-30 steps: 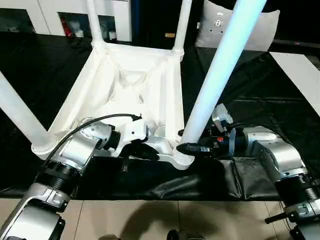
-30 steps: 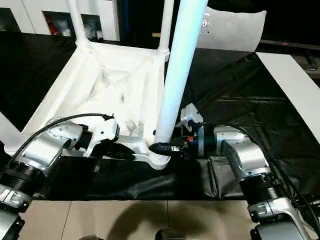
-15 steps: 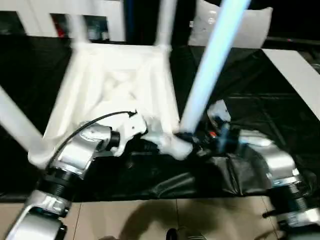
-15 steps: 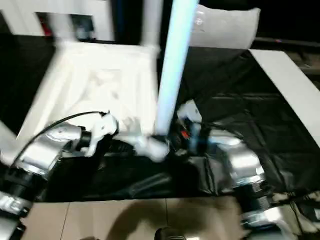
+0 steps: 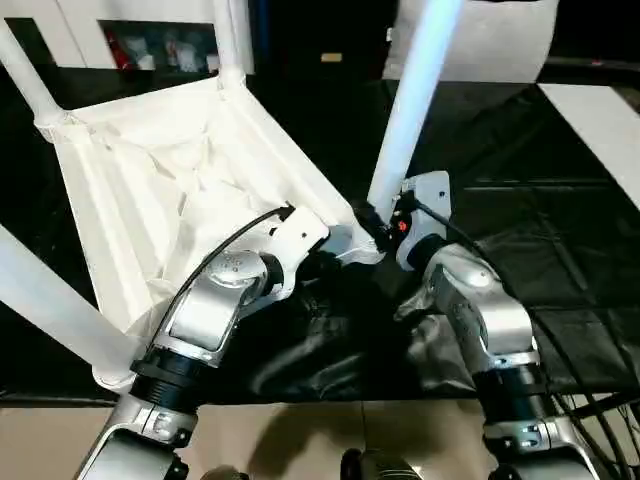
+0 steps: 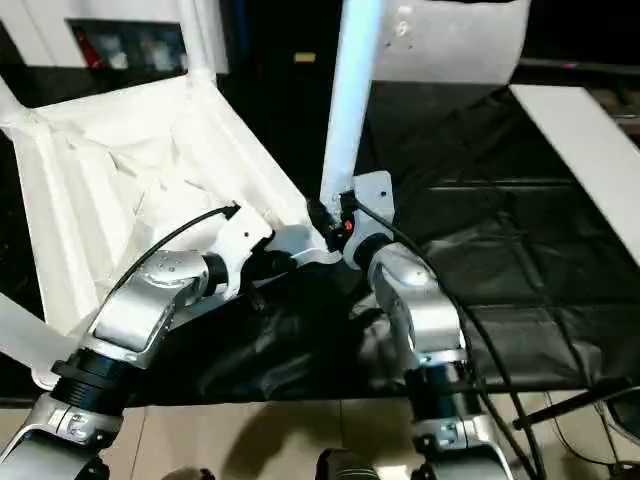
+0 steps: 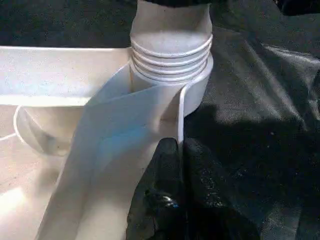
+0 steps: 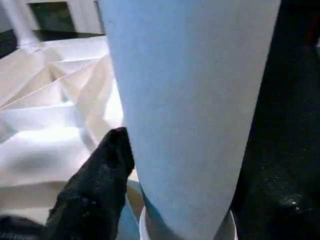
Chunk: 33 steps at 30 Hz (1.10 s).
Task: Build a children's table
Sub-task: Rotate leg to tighten
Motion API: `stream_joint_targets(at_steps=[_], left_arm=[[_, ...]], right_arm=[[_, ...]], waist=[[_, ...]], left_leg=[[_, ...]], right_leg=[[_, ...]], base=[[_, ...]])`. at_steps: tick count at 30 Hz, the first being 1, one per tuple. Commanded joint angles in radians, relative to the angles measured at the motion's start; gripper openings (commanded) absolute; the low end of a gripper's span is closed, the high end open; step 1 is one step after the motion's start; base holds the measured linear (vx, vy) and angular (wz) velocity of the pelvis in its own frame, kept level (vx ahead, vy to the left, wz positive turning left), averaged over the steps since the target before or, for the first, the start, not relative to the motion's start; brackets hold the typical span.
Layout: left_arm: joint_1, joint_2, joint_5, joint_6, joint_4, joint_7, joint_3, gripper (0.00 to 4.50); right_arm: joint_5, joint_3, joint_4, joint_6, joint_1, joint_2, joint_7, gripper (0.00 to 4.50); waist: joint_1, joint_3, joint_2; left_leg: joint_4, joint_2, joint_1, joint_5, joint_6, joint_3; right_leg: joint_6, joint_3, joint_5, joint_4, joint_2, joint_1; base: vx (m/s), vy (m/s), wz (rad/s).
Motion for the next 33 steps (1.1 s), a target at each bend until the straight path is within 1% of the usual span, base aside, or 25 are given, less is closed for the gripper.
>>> stream_joint_targets(at_steps=[1,2,3,4,5,6,7,8,10,12,14,15,16,17,18,19,20,21,22,24,26,27,29,32,33], left_arm=[[0.016,0.008,-0.014,-0.026,-0.025,-0.022,-0.011,0.00],[0.020,0.018,-0.014,-0.029,-0.030,-0.034,-0.015,0.00],[0.024,0.034,-0.018,-0.040,-0.036,-0.053,-0.023,0.00],[0.026,0.043,-0.022,-0.047,-0.037,-0.065,-0.026,0.00],[0.027,0.047,-0.023,-0.050,-0.038,-0.071,-0.027,0.00],[0.029,0.070,-0.033,-0.078,-0.031,-0.110,-0.035,0.00],[0.029,0.086,-0.042,-0.102,-0.022,-0.139,-0.041,0.00],[0.029,0.114,-0.057,-0.149,-0.008,-0.200,-0.054,0.00],[0.031,0.139,-0.074,-0.189,0.000,-0.263,-0.066,0.00],[0.031,0.150,-0.083,-0.206,0.004,-0.291,-0.071,0.00],[0.028,0.177,-0.090,-0.239,0.017,-0.347,-0.084,0.00],[0.028,0.178,-0.090,-0.241,0.017,-0.350,-0.085,0.00],[0.019,0.225,-0.101,-0.301,0.036,-0.452,-0.111,0.00],[0.013,0.244,-0.109,-0.326,0.046,-0.497,-0.120,0.00],[0.002,0.266,-0.116,-0.337,0.051,-0.547,-0.134,0.00],[-0.001,0.270,-0.117,-0.338,0.051,-0.556,-0.138,0.00],[-0.005,0.277,-0.117,-0.345,0.053,-0.573,-0.144,0.00],[-0.008,0.281,-0.118,-0.353,0.056,-0.586,-0.148,0.00],[-0.014,0.288,-0.116,-0.359,0.058,-0.605,-0.157,0.00],[-0.018,0.292,-0.113,-0.367,0.062,-0.615,-0.163,0.00],[-0.034,0.293,-0.099,-0.391,0.083,-0.619,-0.169,0.00],[-0.038,0.292,-0.098,-0.392,0.087,-0.619,-0.169,0.00],[-0.052,0.290,-0.099,-0.411,0.114,-0.620,-0.169,0.00],[-0.067,0.290,-0.100,-0.426,0.140,-0.631,-0.164,0.00],[-0.069,0.291,-0.101,-0.426,0.144,-0.629,-0.163,0.00]], right_arm=[[0.024,0.048,-0.005,0.013,0.029,-0.013,0.064,3.12],[0.031,0.044,-0.010,0.010,0.034,-0.030,0.085,3.27],[0.047,0.035,-0.021,0.004,0.042,-0.058,0.131,3.27],[0.056,0.031,-0.027,0.002,0.046,-0.074,0.157,3.35],[0.059,0.029,-0.029,0.001,0.048,-0.080,0.169,3.56],[0.075,0.022,-0.034,-0.002,0.052,-0.132,0.242,3.63],[0.083,0.018,-0.032,-0.009,0.053,-0.170,0.295,3.63],[0.099,0.009,-0.023,-0.015,0.048,-0.232,0.384,3.66],[0.119,0.006,-0.015,-0.016,0.042,-0.282,0.466,3.97],[0.130,0.008,-0.012,-0.016,0.038,-0.306,0.503,4.08],[0.150,0.015,-0.005,-0.008,0.028,-0.348,0.578,4.15],[0.151,0.015,-0.005,-0.007,0.027,-0.350,0.582,4.40],[0.174,0.046,0.000,0.026,0.009,-0.418,0.709,4.40],[0.183,0.064,0.004,0.041,0.000,-0.446,0.769,4.45],[0.193,0.090,0.009,0.047,-0.008,-0.475,0.856,4.45],[0.197,0.096,0.011,0.048,-0.010,-0.480,0.876,4.45],[0.199,0.104,0.016,0.049,-0.013,-0.485,0.899,4.45],[0.200,0.110,0.020,0.051,-0.017,-0.488,0.914,4.45],[0.203,0.119,0.029,0.053,-0.023,-0.487,0.936,4.20],[0.205,0.127,0.038,0.063,-0.029,-0.485,0.952,4.11],[0.187,0.152,0.054,0.045,-0.039,-0.476,0.971,3.95],[0.187,0.154,0.056,0.044,-0.041,-0.473,0.973,3.81],[0.194,0.164,0.068,0.044,-0.053,-0.472,0.984,3.73],[0.204,0.169,0.071,0.054,-0.060,-0.469,1.013,3.38],[0.206,0.170,0.068,0.057,-0.059,-0.469,1.016,3.30]], waist=[[0.007,-0.054,0.000],[0.009,-0.052,-0.001],[0.009,-0.052,0.001],[0.009,-0.050,0.000],[0.009,-0.049,-0.001],[0.009,-0.048,0.001],[0.012,-0.048,0.000],[0.012,-0.046,-0.001],[0.013,-0.047,-0.003],[0.014,-0.047,-0.004],[0.016,-0.046,-0.006],[0.020,-0.046,-0.005],[0.022,-0.044,-0.007],[0.023,-0.043,-0.007],[0.030,-0.042,-0.006],[0.032,-0.042,-0.005],[0.036,-0.042,-0.004],[0.038,-0.044,-0.005],[0.039,-0.045,-0.007],[0.041,-0.046,-0.008],[0.042,-0.046,-0.011],[0.044,-0.046,-0.011],[0.045,-0.044,-0.012],[0.046,-0.045,-0.012],[0.046,-0.045,-0.012]], left_leg=[[-0.049,-0.016,-0.015,0.048,0.038,0.020],[-0.050,-0.015,-0.015,0.037,0.039,0.020],[-0.050,-0.014,-0.014,0.021,0.042,0.020],[-0.051,-0.013,-0.015,0.014,0.043,0.021],[-0.051,-0.013,-0.015,-0.003,0.042,0.022],[-0.052,-0.012,-0.014,-0.005,0.040,0.021],[-0.051,-0.011,-0.013,-0.016,0.047,0.021],[-0.052,-0.010,-0.013,-0.021,0.054,0.022],[-0.049,-0.010,-0.013,-0.013,0.065,0.023],[-0.046,-0.010,-0.015,0.021,0.087,0.024],[-0.044,-0.010,-0.014,0.035,0.101,0.025],[-0.044,-0.007,-0.011,0.036,0.108,0.026],[-0.044,-0.008,-0.011,0.032,0.113,0.026],[-0.046,-0.009,-0.010,0.021,0.118,0.025],[-0.046,-0.004,-0.003,0.020,0.129,0.027],[-0.045,-0.003,-0.003,0.018,0.132,0.028],[-0.045,0.001,-0.002,0.030,0.136,0.029],[-0.043,0.001,-0.002,0.045,0.141,0.028],[-0.041,0.000,-0.001,0.062,0.148,0.029],[-0.040,0.000,-0.003,0.078,0.150,0.029],[-0.039,-0.001,-0.004,0.079,0.152,0.029],[-0.039,-0.001,-0.003,0.074,0.151,0.029],[-0.040,-0.002,-0.004,0.069,0.151,0.029],[-0.040,-0.001,-0.006,0.059,0.147,0.029],[-0.040,0.000,-0.007,0.063,0.148,0.029]], right_leg=[[-0.214,0.031,0.252,-0.043,-0.051,0.083],[-0.213,0.030,0.250,-0.044,-0.051,0.083],[-0.216,0.030,0.236,-0.045,-0.053,0.082],[-0.217,0.031,0.226,-0.047,-0.053,0.082],[-0.219,0.030,0.195,-0.050,-0.053,0.081],[-0.220,0.031,0.183,-0.049,-0.054,0.080],[-0.221,0.030,0.160,-0.052,-0.054,0.081],[-0.224,0.031,0.146,-0.052,-0.055,0.079],[-0.235,0.031,0.144,-0.050,-0.056,0.078],[-0.253,0.031,0.185,-0.045,-0.056,0.079],[-0.262,0.031,0.203,-0.043,-0.057,0.078],[-0.266,0.030,0.200,-0.043,-0.058,0.076],[-0.264,0.029,0.190,-0.044,-0.057,0.075],[-0.266,0.028,0.171,-0.045,-0.054,0.076],[-0.270,0.028,0.153,-0.043,-0.057,0.068],[-0.273,0.028,0.152,-0.042,-0.059,0.068],[-0.282,0.027,0.161,-0.040,-0.063,0.065],[-0.289,0.026,0.177,-0.037,-0.063,0.066],[-0.297,0.025,0.194,-0.034,-0.062,0.066],[-0.308,0.024,0.215,-0.031,-0.064,0.067],[-0.311,0.024,0.210,-0.031,-0.064,0.068],[-0.311,0.023,0.203,-0.032,-0.065,0.068],[-0.309,0.022,0.186,-0.033,-0.065,0.067],[-0.307,0.021,0.151,-0.035,-0.069,0.067],[-0.306,0.020,0.154,-0.034,-0.069,0.067]], base=[[0.000,0.000,0.00],[0.000,0.000,0.00],[0.000,0.000,0.00],[0.000,0.000,0.00],[0.000,0.000,0.00],[0.000,0.000,0.00],[0.000,0.000,0.00],[0.000,0.000,0.00],[0.000,0.000,0.00],[0.000,0.000,0.00],[0.000,0.000,0.00],[0.000,0.000,0.00],[0.000,0.000,0.00],[0.000,0.000,0.00],[0.000,0.000,0.00],[0.000,0.000,0.00],[0.000,0.000,0.00],[0.000,0.000,0.00],[0.000,0.000,0.00],[0.000,0.000,0.00],[0.000,0.000,0.00],[0.000,0.000,0.00],[0.000,0.000,0.00],[0.000,0.000,0.00],[0.000,0.000,0.00]])
